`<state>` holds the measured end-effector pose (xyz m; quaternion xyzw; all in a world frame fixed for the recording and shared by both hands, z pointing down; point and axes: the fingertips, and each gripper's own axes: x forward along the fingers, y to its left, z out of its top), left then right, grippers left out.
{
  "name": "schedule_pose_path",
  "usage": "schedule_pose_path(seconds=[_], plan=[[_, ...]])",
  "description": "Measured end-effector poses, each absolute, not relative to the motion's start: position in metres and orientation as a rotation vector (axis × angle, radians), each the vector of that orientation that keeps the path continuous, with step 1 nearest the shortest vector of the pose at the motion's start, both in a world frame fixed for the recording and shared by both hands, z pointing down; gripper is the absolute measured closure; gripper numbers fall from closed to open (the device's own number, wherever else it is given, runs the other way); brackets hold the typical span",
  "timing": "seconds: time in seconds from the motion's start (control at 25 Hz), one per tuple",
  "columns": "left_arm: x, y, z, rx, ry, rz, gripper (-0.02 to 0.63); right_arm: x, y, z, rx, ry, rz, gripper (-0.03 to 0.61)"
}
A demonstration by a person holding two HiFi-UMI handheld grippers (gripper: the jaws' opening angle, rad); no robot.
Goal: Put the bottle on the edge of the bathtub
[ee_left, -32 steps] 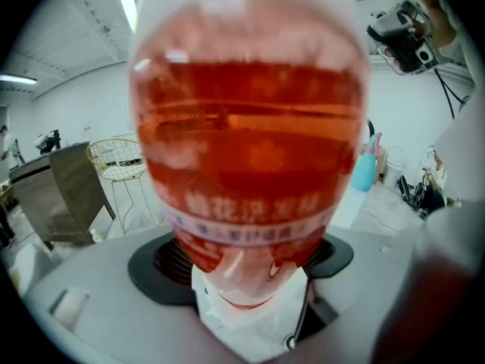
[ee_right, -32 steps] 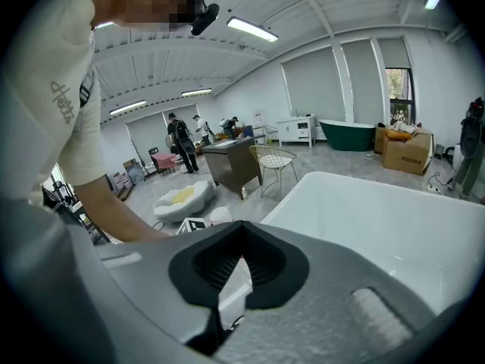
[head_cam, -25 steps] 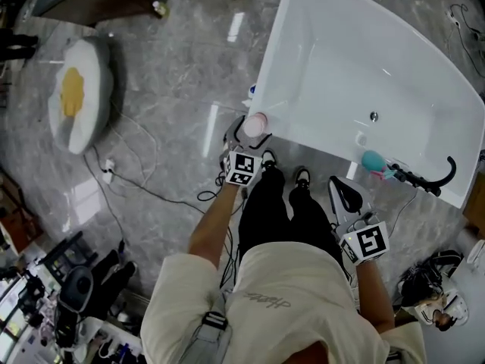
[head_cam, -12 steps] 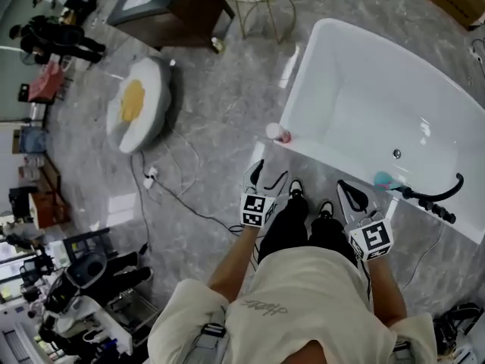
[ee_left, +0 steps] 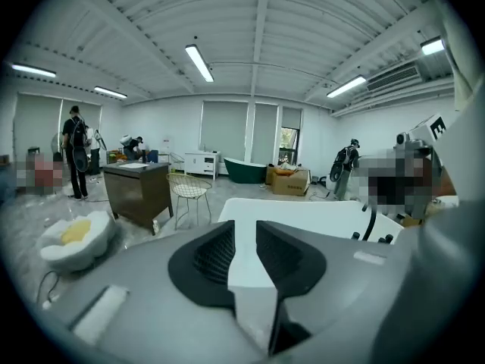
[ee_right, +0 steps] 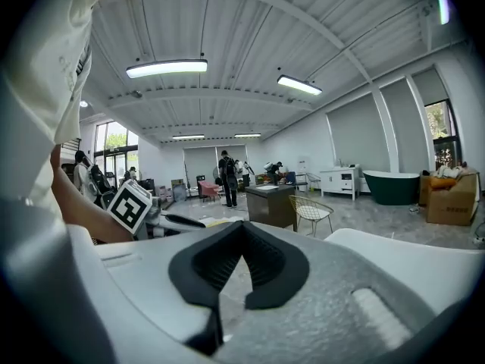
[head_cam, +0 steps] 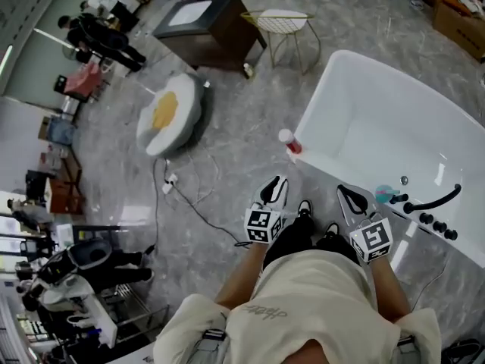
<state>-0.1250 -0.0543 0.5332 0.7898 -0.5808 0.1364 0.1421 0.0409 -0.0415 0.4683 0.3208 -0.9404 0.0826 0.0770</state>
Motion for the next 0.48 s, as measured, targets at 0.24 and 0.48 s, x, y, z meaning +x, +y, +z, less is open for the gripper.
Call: schedule_pose_path(seconds=[0.24, 0.48], plan=[[-0.106, -0.032, 0.484, 2.388, -1.614, 0.388, 0.600, 0.044, -0.032, 0.454, 0.990, -2.842, 0.248, 0.578], [-0.104, -0.024, 0.446, 2.456, -1.604, 0.359, 0.598, 0.051, -0.041, 0.432, 1.103, -2.866, 0.269, 0.578]])
